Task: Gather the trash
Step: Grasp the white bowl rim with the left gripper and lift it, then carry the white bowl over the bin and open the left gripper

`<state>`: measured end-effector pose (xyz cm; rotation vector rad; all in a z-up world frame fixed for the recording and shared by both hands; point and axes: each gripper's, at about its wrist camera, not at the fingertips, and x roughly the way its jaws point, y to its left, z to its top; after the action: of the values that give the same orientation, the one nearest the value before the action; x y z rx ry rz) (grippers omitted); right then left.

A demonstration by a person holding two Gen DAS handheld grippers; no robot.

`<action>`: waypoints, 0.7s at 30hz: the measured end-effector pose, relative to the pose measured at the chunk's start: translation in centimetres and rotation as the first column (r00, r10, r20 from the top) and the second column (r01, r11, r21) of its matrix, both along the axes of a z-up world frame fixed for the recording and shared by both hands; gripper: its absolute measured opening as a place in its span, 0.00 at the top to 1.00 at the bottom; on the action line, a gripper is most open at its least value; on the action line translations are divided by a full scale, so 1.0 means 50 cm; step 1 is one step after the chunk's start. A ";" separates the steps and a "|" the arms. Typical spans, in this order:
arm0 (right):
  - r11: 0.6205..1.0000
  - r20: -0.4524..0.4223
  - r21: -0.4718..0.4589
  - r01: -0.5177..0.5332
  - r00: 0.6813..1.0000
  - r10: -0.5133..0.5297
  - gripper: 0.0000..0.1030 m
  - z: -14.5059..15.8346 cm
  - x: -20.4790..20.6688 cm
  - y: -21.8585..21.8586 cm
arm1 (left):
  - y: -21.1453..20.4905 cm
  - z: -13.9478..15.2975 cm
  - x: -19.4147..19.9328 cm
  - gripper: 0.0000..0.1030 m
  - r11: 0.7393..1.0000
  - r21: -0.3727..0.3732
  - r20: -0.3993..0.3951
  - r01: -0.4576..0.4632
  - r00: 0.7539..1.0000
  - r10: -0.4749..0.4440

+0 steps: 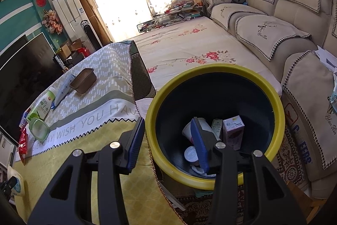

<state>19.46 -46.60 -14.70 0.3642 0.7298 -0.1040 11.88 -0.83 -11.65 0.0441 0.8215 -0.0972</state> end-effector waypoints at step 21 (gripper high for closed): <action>0.988 0.077 0.011 0.152 0.985 -0.153 0.57 0.034 -0.076 -0.137 | -0.348 0.101 0.114 0.91 0.906 0.014 0.092 0.423 0.902 -0.422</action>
<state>15.64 -53.46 -13.00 0.4263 0.6251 -0.2315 17.57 -18.22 -6.59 0.2203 0.7076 -0.5059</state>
